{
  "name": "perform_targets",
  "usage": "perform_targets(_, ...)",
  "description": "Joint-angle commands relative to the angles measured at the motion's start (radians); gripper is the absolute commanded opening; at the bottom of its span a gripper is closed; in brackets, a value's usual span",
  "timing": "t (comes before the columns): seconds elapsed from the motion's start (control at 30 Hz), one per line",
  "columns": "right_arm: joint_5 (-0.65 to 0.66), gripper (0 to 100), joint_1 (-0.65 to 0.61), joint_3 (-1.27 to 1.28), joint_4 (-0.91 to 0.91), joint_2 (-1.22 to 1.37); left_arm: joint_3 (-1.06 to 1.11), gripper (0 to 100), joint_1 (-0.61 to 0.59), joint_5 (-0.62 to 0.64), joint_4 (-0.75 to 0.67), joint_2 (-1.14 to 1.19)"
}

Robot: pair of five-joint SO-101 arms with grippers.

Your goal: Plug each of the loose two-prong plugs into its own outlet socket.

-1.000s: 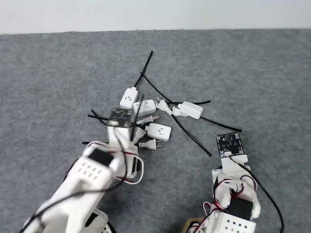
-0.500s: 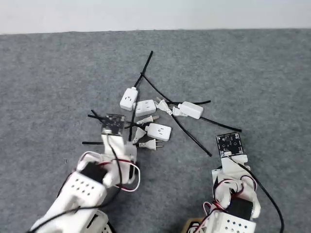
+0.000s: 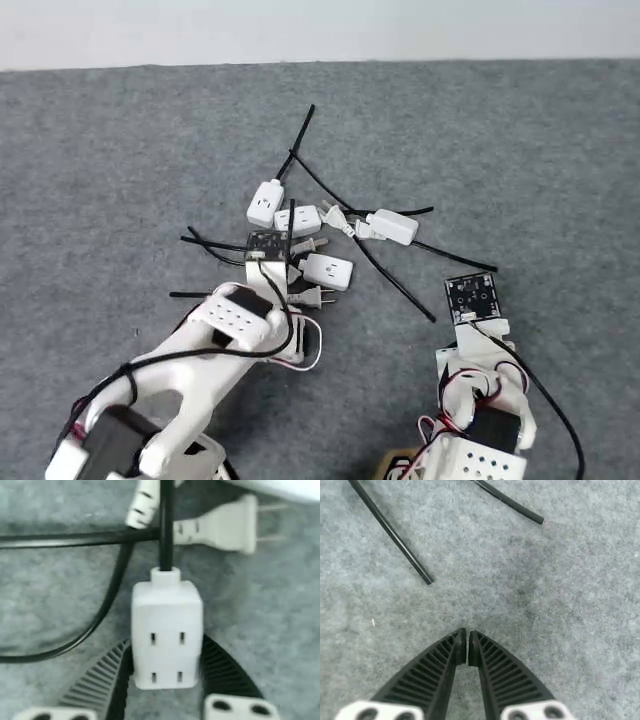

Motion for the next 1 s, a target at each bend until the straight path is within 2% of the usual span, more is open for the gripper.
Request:
perform_targets(0.0,0.017,1.5,0.01,0.015,-0.015,-0.013,-0.05,45,0.011,0.04,-0.02,0.006)
perform_targets(0.13,0.017,1.5,0.01,0.015,-0.016,-0.013,-0.016,46,0.011,0.029,0.015,-0.094)
perform_targets(0.27,0.017,1.5,0.01,0.015,-0.016,-0.013,0.019,46,-0.028,-0.068,0.101,-0.276)
perform_targets(0.5,0.012,1.5,0.01,-0.021,-0.008,-0.008,0.093,46,-0.23,-0.27,0.255,-0.647)
perform_targets(0.6,0.026,1.5,0.002,-0.077,0.012,-0.002,0.12,46,-0.35,-0.302,0.293,-0.758)
perform_targets(0.77,0.087,1.7,-0.087,-0.169,0.013,-0.001,0.142,46,-0.58,-0.431,0.288,-0.776)
perform_targets(0.87,0.072,1.8,-0.173,-0.245,0.016,0.008,0.145,46,-0.663,-0.491,0.272,-0.736)
perform_targets(0.97,0.003,1.9,-0.275,-0.315,0.002,0.094,0.197,46,-0.764,-0.551,0.103,-0.698)
